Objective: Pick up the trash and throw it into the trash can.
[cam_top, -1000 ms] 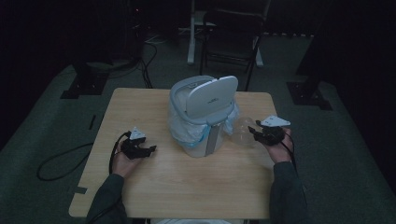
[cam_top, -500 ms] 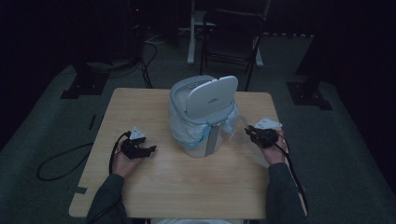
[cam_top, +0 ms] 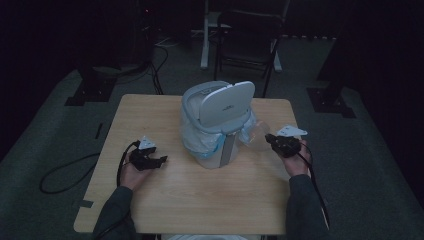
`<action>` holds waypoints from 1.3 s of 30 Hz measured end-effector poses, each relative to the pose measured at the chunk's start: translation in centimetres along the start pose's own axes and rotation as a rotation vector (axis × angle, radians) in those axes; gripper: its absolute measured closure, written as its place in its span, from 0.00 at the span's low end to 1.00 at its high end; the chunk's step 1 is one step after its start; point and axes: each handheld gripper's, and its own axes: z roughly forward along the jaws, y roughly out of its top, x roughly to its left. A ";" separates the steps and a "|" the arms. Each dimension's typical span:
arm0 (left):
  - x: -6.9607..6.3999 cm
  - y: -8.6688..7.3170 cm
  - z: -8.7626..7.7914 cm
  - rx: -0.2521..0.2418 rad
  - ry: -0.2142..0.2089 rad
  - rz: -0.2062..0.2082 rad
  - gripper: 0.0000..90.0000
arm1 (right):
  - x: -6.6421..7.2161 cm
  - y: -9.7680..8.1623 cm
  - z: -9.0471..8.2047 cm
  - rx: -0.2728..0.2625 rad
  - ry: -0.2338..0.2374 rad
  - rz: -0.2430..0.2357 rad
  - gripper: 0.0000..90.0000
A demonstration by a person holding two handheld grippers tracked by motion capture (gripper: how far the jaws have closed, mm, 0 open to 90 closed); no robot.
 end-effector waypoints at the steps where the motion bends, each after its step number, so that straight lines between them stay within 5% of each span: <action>1: 0.0 0.0 0.0 0.000 0.000 0.000 0.38 | 0.0 0.0 0.0 0.001 -0.004 0.001 0.92; 21: 0.0 0.0 0.0 -0.001 -0.002 -0.004 0.38 | -1.2 1.4 -1.4 -0.015 -0.075 0.012 0.92; 39: 0.0 0.0 0.0 0.000 -0.003 -0.006 0.38 | -1.6 3.2 -2.3 -0.032 -0.089 -0.017 0.92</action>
